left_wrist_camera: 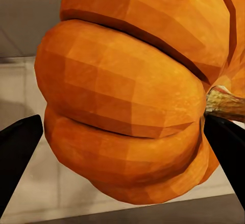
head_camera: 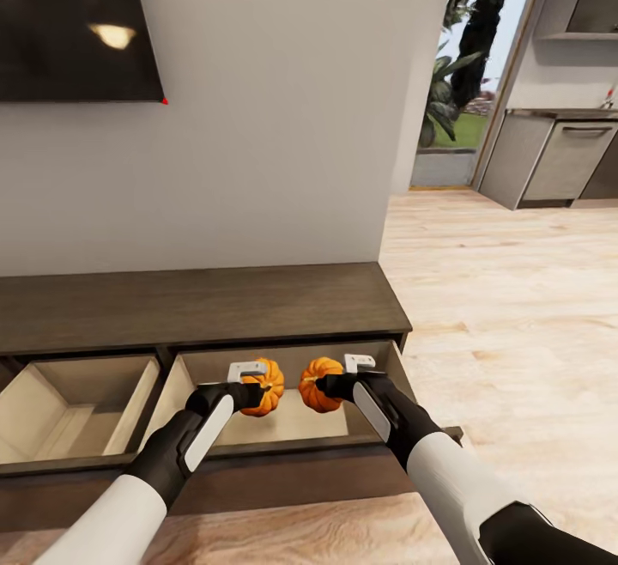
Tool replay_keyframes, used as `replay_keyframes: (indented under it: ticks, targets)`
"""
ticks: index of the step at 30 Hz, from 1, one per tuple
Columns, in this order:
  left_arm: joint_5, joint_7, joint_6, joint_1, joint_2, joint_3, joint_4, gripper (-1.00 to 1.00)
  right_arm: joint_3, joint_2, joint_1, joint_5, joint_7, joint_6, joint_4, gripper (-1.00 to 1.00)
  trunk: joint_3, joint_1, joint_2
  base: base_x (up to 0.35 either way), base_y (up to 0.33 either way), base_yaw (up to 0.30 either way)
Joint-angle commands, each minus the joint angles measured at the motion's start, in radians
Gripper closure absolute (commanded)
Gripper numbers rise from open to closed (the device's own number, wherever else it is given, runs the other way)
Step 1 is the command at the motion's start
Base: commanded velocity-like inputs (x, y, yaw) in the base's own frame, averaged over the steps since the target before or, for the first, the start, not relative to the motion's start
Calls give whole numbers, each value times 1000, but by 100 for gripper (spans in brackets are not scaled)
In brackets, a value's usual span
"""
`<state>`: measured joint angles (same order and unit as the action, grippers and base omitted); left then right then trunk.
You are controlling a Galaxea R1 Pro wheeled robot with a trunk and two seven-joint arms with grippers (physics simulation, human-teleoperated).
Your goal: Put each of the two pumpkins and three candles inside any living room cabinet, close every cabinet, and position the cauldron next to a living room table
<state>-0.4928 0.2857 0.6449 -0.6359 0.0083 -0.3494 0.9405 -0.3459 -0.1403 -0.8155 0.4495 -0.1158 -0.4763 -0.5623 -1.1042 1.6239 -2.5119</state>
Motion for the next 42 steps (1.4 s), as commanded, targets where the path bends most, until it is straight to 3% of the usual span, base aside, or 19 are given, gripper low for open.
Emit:
replay_keyframes:
  ticks: [1,7,19,23,28,42]
  targets:
    - [-10,8,2,-1,1,-3,1,100,-5,1,-1,11,-10,-3,-2,100,-1,0,0,0,0,0]
    - [-9,10,3,-1,1,-3,1,100,-5,1,-1,11,-11,-5,-1,100,-1,0,0,0,0,0]
    - [-10,5,4,-1,1,-3,-5,100,-5,1,-1,11,-12,-5,-1,100,-47,5,-3,0,0,0]
    - [-11,4,3,-1,1,-4,-5,100,-5,1,-1,11,-12,-5,-2,100,-47,5,-3,0,0,0]
    - [-12,4,3,-1,1,-3,-5,100,-5,1,-1,10,-12,-5,-2,100,-67,7,-4,0,0,0]
    - [-7,2,4,-1,1,-4,-5,100,-5,1,-1,10,-12,-4,-2,100,-67,7,-4,32,16,0]
